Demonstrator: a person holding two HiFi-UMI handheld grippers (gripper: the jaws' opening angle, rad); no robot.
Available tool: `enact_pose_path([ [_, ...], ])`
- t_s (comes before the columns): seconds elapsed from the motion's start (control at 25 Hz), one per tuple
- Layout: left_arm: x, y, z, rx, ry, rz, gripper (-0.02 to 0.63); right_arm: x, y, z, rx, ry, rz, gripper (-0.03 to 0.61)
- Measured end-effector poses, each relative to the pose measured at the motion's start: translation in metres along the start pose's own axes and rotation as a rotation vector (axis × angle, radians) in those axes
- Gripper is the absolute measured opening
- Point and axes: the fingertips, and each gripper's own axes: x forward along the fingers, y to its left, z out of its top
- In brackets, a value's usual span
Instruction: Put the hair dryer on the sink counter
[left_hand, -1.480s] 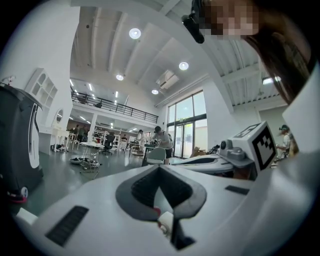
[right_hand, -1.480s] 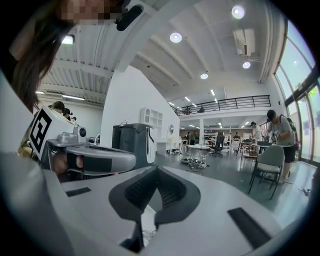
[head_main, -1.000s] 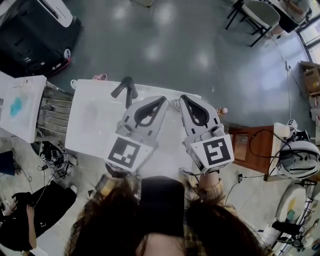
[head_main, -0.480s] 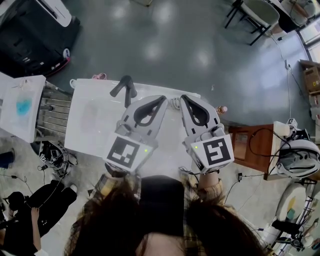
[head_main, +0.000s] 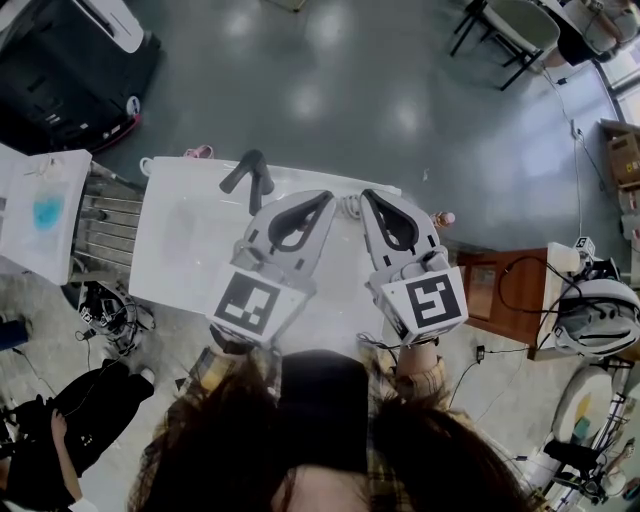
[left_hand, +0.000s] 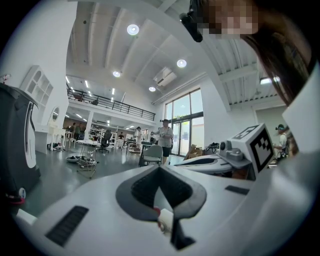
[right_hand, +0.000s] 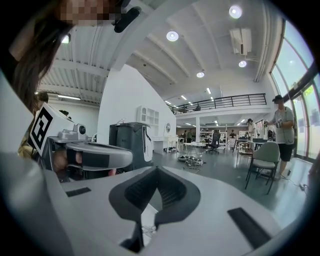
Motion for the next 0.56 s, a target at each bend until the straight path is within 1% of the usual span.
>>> enact_pose_path([
  [0.24,0.0031,-0.0002,0.0008,0.003,-0.012,-0.002,0.015,-0.0013,-0.0026,-0.0048,0.008,0.006,-0.004,0.015],
  [0.36,0.0023,-0.0009,-0.0015,0.003,0.007,0.000,0.016,-0.0015,-0.0032,-0.0045,0.009,0.004,-0.003,0.014],
  [0.56,0.0012,-0.0028,-0.0017,0.003,0.013,0.001,0.017,-0.0029,-0.0026,-0.0048,0.012,0.003,0.002,0.015],
])
